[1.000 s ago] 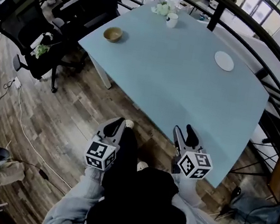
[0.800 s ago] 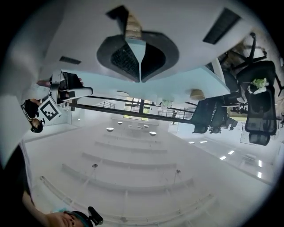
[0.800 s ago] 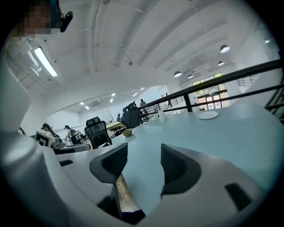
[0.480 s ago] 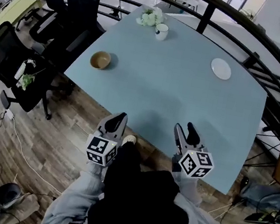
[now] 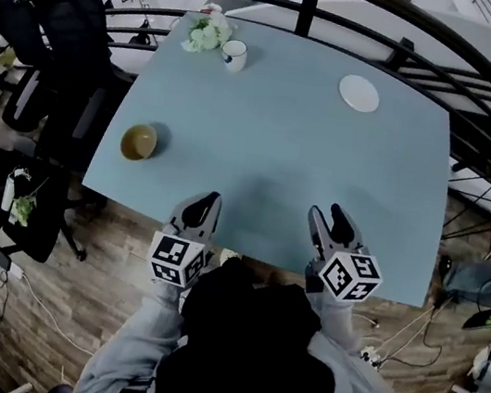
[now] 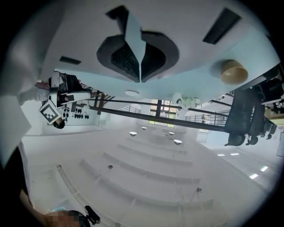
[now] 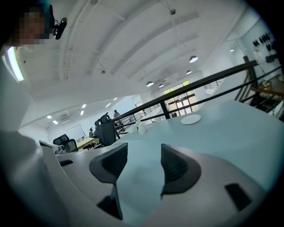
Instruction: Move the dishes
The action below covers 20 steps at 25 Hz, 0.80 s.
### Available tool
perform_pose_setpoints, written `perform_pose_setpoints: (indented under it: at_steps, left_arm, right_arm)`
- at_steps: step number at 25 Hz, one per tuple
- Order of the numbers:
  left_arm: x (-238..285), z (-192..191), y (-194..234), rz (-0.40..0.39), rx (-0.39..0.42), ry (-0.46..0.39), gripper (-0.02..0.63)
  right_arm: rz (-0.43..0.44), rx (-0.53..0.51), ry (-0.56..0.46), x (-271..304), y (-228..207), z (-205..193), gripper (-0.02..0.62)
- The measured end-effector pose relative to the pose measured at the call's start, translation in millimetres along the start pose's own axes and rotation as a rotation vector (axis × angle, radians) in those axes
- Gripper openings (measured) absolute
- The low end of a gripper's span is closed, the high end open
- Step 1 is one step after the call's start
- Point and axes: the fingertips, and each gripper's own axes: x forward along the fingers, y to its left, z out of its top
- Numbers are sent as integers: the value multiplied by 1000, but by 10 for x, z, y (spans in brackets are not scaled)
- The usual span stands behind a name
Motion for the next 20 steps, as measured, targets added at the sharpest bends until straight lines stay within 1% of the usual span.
perform_pose_setpoints:
  at_steps: [2, 7, 9, 11, 12, 14, 16, 18, 20]
  left_arm:
    - [149, 53, 15, -51, 22, 13, 25]
    - [427, 118, -35, -190, 103, 57, 26]
    - [535, 145, -19, -226, 130, 48, 25]
    - [608, 128, -36, -258, 149, 58, 25]
    - [638, 110, -55, -273, 158, 66, 25]
    - [716, 74, -88, -299, 174, 77, 25]
    - [827, 54, -108, -316, 183, 86, 26]
    - [958, 59, -144, -328, 185, 89, 25]
    - [1093, 77, -195, -337, 185, 89, 26]
  right_arm:
    - [-20, 78, -23, 50, -54, 30, 232]
    - [-33, 342, -117, 120, -276, 156, 230]
    - [-41, 408, -159, 150, -398, 227, 230]
    - [-62, 458, -177, 150, -516, 303, 230]
    - [-64, 496, -178, 143, -565, 336, 230]
    - [-40, 571, -182, 157, -667, 394, 233]
    - [-22, 600, -177, 207, -799, 462, 235]
    - [-46, 638, -140, 255, -994, 483, 237]
    - [-37, 701, -102, 331, -1184, 530, 251]
